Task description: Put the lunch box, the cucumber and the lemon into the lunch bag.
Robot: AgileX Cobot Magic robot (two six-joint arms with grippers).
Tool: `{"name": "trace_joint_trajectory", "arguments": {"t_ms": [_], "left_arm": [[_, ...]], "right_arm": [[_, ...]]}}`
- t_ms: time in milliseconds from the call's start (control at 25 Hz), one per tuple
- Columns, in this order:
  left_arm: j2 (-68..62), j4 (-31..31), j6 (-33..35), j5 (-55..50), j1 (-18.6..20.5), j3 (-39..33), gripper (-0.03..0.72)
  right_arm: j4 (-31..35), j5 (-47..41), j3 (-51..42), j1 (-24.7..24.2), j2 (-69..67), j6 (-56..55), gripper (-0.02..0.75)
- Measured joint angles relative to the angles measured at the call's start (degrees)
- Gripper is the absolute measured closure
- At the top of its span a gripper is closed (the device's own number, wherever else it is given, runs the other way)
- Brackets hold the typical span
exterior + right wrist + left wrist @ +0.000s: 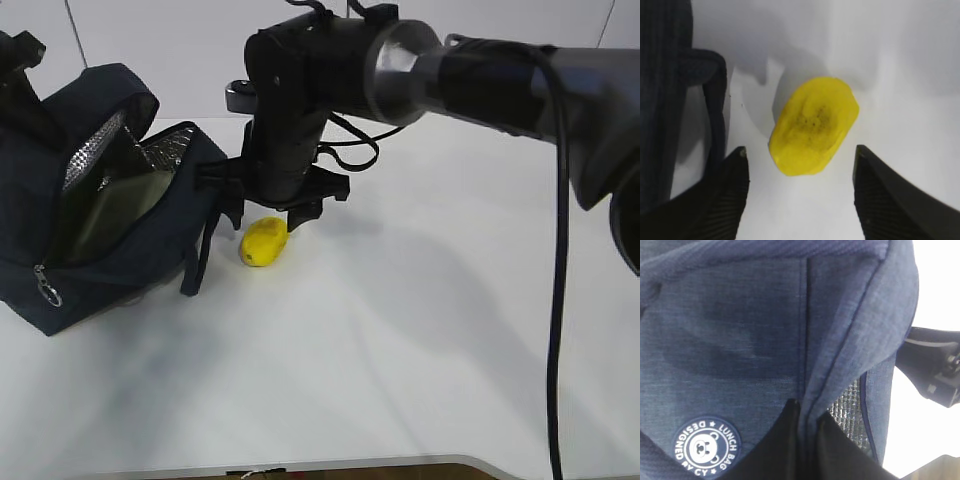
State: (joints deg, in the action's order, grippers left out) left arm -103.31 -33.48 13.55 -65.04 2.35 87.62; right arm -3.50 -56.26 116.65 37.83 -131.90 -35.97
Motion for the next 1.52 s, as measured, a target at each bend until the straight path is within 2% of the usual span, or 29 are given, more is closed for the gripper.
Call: {"name": "trace_joint_trajectory", "arguments": {"t_ms": [680,1520], "left_arm": [[0.00,0.10,0.57,0.00,0.00,0.00,0.692],[0.00,-0.11,0.92,0.00,0.00,0.00,0.692]], "right_arm": [[-2.75,2.56,0.00,0.00,-0.03,-6.04,0.246],[-0.88,2.55,0.22,0.00,-3.49,-8.47,0.246]]}}
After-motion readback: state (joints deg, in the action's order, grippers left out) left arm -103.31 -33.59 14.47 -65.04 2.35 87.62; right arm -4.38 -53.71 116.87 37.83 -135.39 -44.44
